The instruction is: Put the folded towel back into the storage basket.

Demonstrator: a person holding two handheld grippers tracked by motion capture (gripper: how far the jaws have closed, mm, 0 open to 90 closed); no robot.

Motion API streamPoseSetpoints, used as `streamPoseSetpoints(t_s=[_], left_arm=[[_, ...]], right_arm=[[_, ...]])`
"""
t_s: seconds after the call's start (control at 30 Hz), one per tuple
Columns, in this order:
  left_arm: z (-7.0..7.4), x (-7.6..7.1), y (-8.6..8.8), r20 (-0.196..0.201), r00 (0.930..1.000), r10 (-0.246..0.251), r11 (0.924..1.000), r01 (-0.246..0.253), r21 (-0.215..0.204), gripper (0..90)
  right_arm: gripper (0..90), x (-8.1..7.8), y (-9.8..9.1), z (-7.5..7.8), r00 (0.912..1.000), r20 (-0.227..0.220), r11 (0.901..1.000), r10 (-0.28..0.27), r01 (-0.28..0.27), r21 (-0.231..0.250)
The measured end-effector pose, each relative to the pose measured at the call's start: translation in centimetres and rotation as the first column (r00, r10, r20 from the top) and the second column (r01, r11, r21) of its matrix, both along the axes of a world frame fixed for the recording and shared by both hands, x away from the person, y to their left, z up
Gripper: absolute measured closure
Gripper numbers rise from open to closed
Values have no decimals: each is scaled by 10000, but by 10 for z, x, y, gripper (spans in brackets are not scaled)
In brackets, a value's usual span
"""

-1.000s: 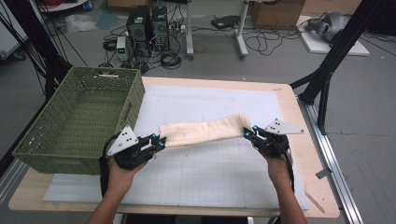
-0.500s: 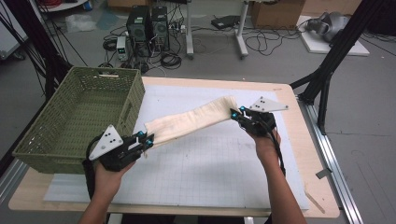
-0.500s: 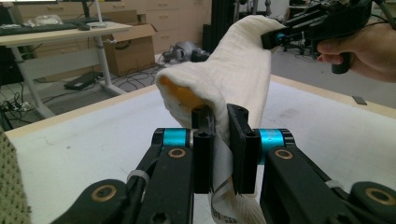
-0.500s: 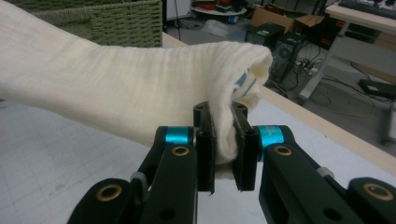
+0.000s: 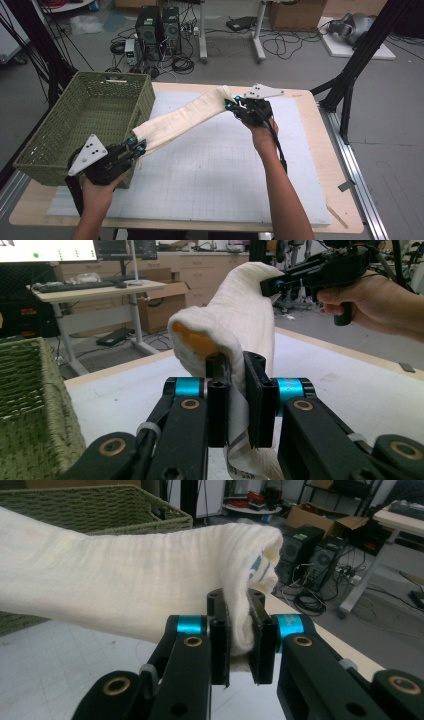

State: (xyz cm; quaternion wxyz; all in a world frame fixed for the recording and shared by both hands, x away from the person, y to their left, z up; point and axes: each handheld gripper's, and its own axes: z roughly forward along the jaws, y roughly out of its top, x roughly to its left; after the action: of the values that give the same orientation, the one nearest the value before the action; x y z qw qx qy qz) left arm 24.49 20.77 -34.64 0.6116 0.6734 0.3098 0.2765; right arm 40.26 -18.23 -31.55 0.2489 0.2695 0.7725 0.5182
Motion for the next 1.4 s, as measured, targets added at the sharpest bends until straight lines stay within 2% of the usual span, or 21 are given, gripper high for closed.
streamPoseSetpoints(t_s=[0.13,0.23,0.27,0.37,0.47,0.6,0.77,0.83,0.93,1.03,1.13,1.23,1.33,1.4], left_arm=[[2,-2,7,84,9998,191,9998,-190,-109,813],[4,-4,13,112,9995,288,9994,-286,-187,813],[4,-5,14,141,9993,333,9993,-330,-200,813],[5,-7,20,187,9988,461,9987,-457,-241,813],[7,-11,28,353,9966,745,9968,-734,-312,815],[8,-13,34,370,9953,897,9954,-884,-360,815],[8,-16,43,360,9929,1137,9929,-1123,-396,816],[9,-18,48,405,9895,1388,9902,-1379,-224,815],[9,-20,51,396,9873,1540,9880,-1534,-179,815],[10,-22,56,356,9846,1713,9851,-1707,-189,816],[11,-24,60,407,9809,1900,9817,-1903,40,815],[11,-27,65,436,9771,2085,9778,-2091,103,815],[11,-29,71,428,9741,2219,9750,-2223,51,815],[11,-31,77,468,9703,2372,9714,-2375,23,815]], right_arm=[[819,7,13,5,9998,162,10000,91,-91,40],[819,11,19,7,9998,108,9998,170,-171,74],[818,16,27,9,9996,130,9997,243,-243,26],[818,20,35,12,9994,200,9996,297,-297,14],[818,28,51,15,9985,282,9989,460,-461,48],[818,35,68,17,9975,366,9981,610,-612,28],[818,45,86,17,9964,269,9967,807,-808,31],[818,49,94,18,9957,213,9960,899,-899,0],[818,53,106,20,9948,329,9953,960,-963,81],[818,59,118,20,9940,222,9942,1072,-1072,-13],[818,62,126,21,9931,319,9937,1124,-1124,-39],[818,67,139,24,9918,350,9923,1228,-1233,118],[818,74,158,29,9893,383,9901,1405,-1403,-68],[818,77,168,31,9883,433,9892,1462,-1463,-21]])
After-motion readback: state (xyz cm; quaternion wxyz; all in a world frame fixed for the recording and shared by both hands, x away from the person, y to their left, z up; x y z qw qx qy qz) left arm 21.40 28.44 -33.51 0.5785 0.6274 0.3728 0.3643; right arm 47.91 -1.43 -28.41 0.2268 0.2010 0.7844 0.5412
